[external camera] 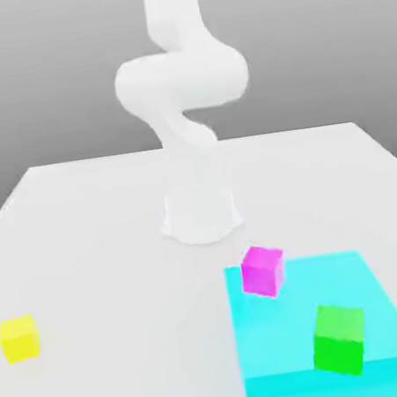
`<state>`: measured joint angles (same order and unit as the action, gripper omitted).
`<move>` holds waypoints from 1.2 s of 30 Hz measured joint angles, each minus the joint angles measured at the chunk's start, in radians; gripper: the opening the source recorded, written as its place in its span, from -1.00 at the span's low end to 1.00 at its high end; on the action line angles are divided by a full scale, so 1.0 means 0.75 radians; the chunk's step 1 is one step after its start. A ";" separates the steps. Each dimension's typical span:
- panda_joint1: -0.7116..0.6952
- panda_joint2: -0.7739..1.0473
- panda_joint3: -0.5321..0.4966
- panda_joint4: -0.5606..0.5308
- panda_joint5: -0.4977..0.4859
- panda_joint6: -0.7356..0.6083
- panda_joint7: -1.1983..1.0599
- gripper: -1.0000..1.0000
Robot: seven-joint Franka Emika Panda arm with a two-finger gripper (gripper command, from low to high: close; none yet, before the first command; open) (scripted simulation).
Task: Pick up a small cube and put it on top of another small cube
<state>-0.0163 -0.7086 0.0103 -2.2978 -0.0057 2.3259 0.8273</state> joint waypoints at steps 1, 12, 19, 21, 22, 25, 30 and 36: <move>-0.009 0.053 0.006 0.001 -0.003 0.015 0.016 0.00; -0.081 0.589 0.046 0.015 -0.051 0.166 0.186 0.00; -0.103 0.927 0.043 0.023 -0.070 0.262 0.286 0.00; -0.107 1.023 0.041 0.025 -0.070 0.290 0.311 0.00; -0.107 1.071 0.040 0.026 -0.068 0.304 0.322 0.00; -0.108 1.215 0.035 0.030 -0.057 0.345 0.351 0.00; -0.112 1.455 0.031 0.044 -0.032 0.440 0.383 0.00; -0.103 1.628 0.020 0.076 -0.036 0.570 0.390 -1.00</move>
<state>-0.0936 0.5122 0.0253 -2.2409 -0.0327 2.7534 1.1199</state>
